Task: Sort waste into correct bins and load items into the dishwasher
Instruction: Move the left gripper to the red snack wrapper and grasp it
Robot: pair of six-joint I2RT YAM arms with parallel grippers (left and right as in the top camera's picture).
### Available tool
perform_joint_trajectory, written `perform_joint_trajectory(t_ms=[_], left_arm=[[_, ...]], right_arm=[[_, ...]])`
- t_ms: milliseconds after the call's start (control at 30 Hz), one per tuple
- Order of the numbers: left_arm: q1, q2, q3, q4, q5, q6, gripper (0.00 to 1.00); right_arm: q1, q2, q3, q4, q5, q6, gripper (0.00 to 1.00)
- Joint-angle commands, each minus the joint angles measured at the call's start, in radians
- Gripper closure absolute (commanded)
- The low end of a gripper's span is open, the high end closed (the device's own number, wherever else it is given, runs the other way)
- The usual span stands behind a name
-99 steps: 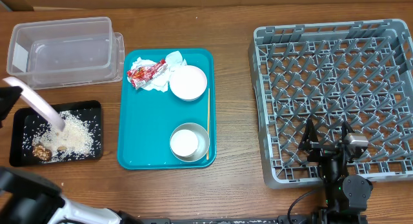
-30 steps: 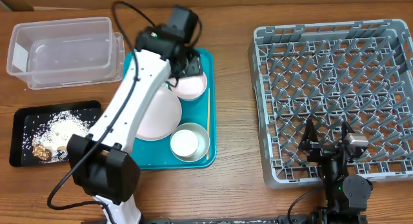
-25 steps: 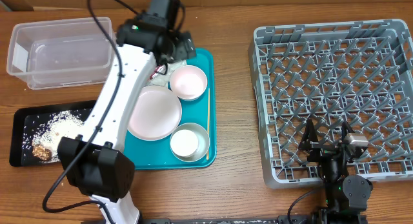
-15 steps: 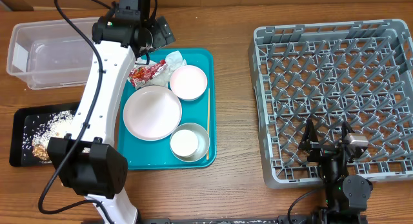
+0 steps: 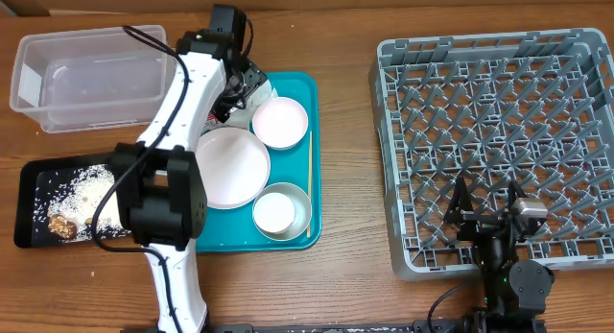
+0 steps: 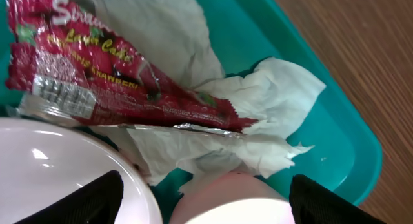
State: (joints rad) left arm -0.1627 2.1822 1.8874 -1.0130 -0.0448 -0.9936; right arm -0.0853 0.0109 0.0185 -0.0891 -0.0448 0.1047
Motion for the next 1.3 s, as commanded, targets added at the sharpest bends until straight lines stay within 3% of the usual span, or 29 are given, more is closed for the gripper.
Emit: perform_joint_trajectory(t_ms=[0,333,433,467,1267], left_arm=[[0.012,0.017,0.000,0.001,0.012,-0.092,0.16],[0.036,0.022,-0.002,0.005,-0.043,-0.193,0.13],[0.040,0.022,-0.002,0.013,-0.043,-0.233,0.08],[0.040,0.022,-0.002,0.017,-0.043,-0.235,0.04],[0.045,0.052,-0.003,0.054,-0.056,-0.253,0.00]], right_arm=[[-0.004,-0.008,-0.011,0.008,0.000,-0.001,0.00],[-0.004,-0.008,-0.011,0.008,0.000,-0.001,0.00],[-0.004,-0.008,-0.011,0.008,-0.001,-0.001,0.00],[-0.004,-0.008,-0.011,0.008,0.000,-0.001,0.00],[-0.004,-0.008,-0.011,0.008,0.000,-0.001,0.00]])
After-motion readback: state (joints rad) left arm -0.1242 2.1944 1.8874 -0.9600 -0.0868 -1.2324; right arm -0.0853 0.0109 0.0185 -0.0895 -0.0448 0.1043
